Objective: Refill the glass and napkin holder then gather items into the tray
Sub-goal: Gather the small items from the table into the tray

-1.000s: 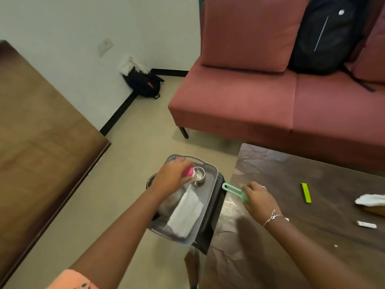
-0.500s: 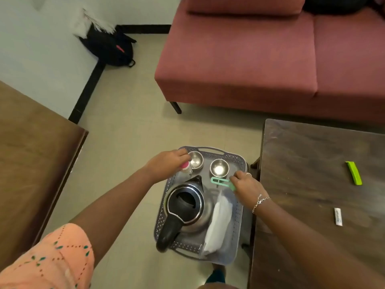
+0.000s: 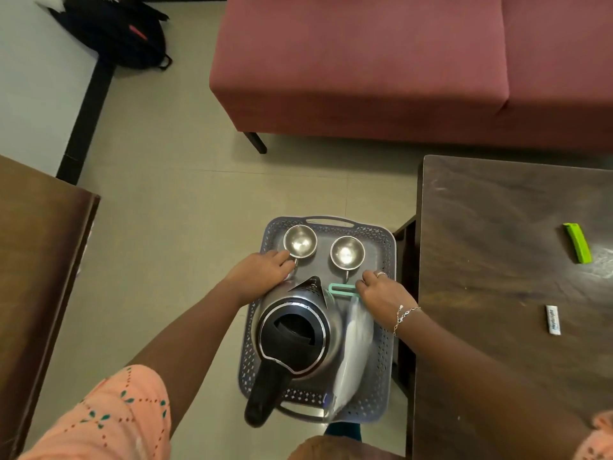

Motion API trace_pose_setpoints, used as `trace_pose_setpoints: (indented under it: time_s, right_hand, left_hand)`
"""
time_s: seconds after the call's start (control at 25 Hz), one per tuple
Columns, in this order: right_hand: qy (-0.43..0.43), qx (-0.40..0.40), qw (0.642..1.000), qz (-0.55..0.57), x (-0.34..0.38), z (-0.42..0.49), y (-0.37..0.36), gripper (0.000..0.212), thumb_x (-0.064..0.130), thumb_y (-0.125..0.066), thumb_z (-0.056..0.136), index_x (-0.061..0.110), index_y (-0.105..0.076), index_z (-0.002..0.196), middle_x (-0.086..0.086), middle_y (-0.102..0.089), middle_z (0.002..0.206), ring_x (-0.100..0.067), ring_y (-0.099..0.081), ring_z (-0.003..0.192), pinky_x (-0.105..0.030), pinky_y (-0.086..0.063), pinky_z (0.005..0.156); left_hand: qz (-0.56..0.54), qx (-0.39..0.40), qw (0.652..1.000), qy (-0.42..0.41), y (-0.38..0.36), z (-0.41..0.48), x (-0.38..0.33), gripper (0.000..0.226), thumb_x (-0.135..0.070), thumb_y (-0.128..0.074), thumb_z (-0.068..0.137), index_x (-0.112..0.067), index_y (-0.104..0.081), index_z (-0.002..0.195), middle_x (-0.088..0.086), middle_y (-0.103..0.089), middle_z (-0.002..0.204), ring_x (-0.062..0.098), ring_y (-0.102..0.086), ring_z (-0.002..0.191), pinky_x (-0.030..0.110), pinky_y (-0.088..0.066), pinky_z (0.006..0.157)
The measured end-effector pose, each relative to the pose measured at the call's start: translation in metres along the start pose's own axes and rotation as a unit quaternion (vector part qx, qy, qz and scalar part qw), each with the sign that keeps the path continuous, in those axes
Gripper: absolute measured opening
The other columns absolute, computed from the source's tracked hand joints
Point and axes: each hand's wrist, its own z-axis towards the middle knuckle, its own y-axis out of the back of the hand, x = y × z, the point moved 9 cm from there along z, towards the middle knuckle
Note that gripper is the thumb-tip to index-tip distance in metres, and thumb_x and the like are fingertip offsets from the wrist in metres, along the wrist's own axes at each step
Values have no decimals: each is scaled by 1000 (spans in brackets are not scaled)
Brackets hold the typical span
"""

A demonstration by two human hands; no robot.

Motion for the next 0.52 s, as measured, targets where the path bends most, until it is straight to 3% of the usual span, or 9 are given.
trace_pose_setpoints:
  time_s: [0.08,0.16,0.2,0.36,0.52]
  right_hand:
    - [9,17,1000,0,2,4,-7,27,-4,-77,55,-2,-65,79,-16,-61,74,-31,-60,63,-34,-52,49]
    - [2,23,1000,6,0,8,-15,23,-4,-50,82,-5,-56,105,-21,-56,102,-36,-55,92,-41,-51,73]
    - [1,24,1000,5,-1,9,-20,27,-4,-40,87,-4,-53,111,-21,-53,110,-35,-52,100,-42,-48,79]
    - [2,25,1000,4,0,13,-31,30,-3,-35,90,-4,-50,117,-21,-51,115,-34,-50,103,-42,-47,79]
    - [-11,26,1000,3,-1,11,-31,31,-4,-36,89,-4,-48,118,-20,-50,117,-34,-50,104,-40,-46,83]
  left_hand:
    - [-14,-4,1000,-2,-13,3,2,22,-21,-75,68,-13,-59,80,4,-62,74,17,-58,53,25,-41,38]
    - [-10,5,1000,1,-24,5,4,17,-20,-71,73,-13,-59,82,5,-62,77,18,-59,56,27,-43,41]
    - [11,-1,1000,-5,-26,7,5,14,-21,-69,73,-13,-59,79,4,-62,75,18,-58,56,27,-43,40]
    - [55,-25,998,-24,-25,15,5,24,-28,-41,81,-14,-58,72,2,-61,68,18,-58,59,27,-43,41]
    - [76,-25,996,-24,-17,7,2,14,-20,-46,78,-15,-59,77,2,-63,76,19,-59,68,28,-45,51]
